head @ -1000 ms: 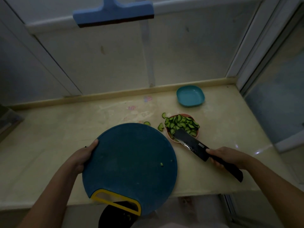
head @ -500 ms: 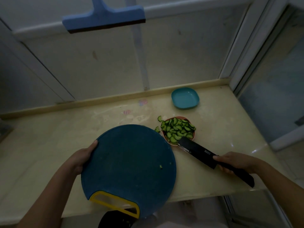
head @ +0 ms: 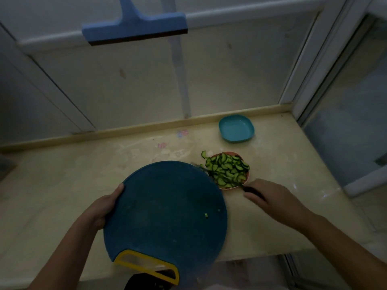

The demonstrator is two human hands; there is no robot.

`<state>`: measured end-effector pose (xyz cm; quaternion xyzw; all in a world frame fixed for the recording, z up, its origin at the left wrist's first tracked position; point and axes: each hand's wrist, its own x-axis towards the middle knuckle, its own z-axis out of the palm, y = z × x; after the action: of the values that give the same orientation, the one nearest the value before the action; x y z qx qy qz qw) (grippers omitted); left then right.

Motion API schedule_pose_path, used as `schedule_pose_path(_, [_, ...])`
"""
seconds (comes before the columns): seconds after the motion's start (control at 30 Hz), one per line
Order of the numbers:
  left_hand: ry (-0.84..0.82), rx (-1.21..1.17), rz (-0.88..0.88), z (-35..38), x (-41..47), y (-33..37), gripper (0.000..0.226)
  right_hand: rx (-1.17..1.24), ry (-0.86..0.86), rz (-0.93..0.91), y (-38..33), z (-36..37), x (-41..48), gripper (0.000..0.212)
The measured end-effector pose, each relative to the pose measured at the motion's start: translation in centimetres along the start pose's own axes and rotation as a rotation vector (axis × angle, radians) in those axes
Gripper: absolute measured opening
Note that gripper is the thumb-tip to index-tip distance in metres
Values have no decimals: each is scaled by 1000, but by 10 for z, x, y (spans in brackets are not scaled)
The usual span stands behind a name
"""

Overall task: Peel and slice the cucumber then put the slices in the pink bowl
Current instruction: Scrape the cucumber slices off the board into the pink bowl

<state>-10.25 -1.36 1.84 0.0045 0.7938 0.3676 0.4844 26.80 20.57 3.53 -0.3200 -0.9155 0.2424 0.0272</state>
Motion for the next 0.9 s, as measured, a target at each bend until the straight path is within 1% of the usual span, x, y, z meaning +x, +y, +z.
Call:
schedule_pose_path(0.07, [-3, -6, -1, 8, 1, -3, 59, -112, -74, -96, -17, 9, 19, 67])
schedule_pose_path(0.1, [-12, -10, -6, 12, -2, -4, 57, -177, -89, -148, -25, 15, 29, 69])
schedule_pose_path(0.13, [-25, -26, -3, 15, -2, -7, 58, -222, -89, -206, -33, 20, 38, 65])
schedule_pose_path(0.2, [-60, -58, -8, 17, 1, -14, 66, -229, -74, -306, -48, 32, 52, 48])
schedule_pose_path(0.23, [-65, -64, -23, 17, -3, -16, 70, -234, -72, -339, -55, 38, 57, 45])
schedule_pose_path(0.3, [-71, -105, -20, 15, -5, -23, 73, -266, -95, -371, -64, 46, 66, 46])
schedule_pose_path(0.37, [-38, -127, -18, 13, -5, -30, 72, -270, -119, -397, -68, 52, 70, 51])
schedule_pose_path(0.43, [-37, -147, -17, 9, -8, -35, 69, -197, -113, -424, -72, 51, 72, 62])
schedule_pose_path(0.47, [-44, -171, -8, 5, -4, -39, 68, -117, -94, -414, -73, 46, 71, 64])
schedule_pose_path(0.5, [-32, -180, -22, 2, -7, -41, 68, -8, -44, -369, -72, 40, 71, 59])
schedule_pose_path(0.53, [-34, -201, -23, -3, -5, -44, 68, 110, 44, -276, -68, 32, 71, 48])
schedule_pose_path(0.6, [-14, -228, -18, -10, -6, -47, 69, 261, 308, 26, -42, 17, 72, 22])
schedule_pose_path(0.63, [1, -232, -22, -13, -9, -47, 71, 277, 421, 211, -23, 11, 72, 17])
schedule_pose_path(0.67, [2, -248, -16, -18, -6, -50, 73, 282, 462, 397, 0, 7, 72, 19])
schedule_pose_path(0.7, [15, -253, -22, -22, -10, -50, 74, 304, 414, 583, 21, 5, 71, 23])
schedule_pose_path(0.73, [18, -273, -11, -26, -7, -54, 75, 368, 305, 747, 39, 7, 70, 27])
schedule_pose_path(0.77, [34, -281, -17, -28, -8, -54, 75, 478, 181, 854, 52, 12, 68, 29])
schedule_pose_path(0.8, [31, -311, -15, -32, -4, -59, 74, 630, 81, 903, 60, 19, 67, 29])
schedule_pose_path(0.83, [35, -335, -22, -33, -6, -59, 71, 783, 17, 918, 61, 24, 66, 26])
schedule_pose_path(0.9, [17, -393, -16, -36, -4, -63, 65, 992, -6, 879, 59, 34, 65, 19])
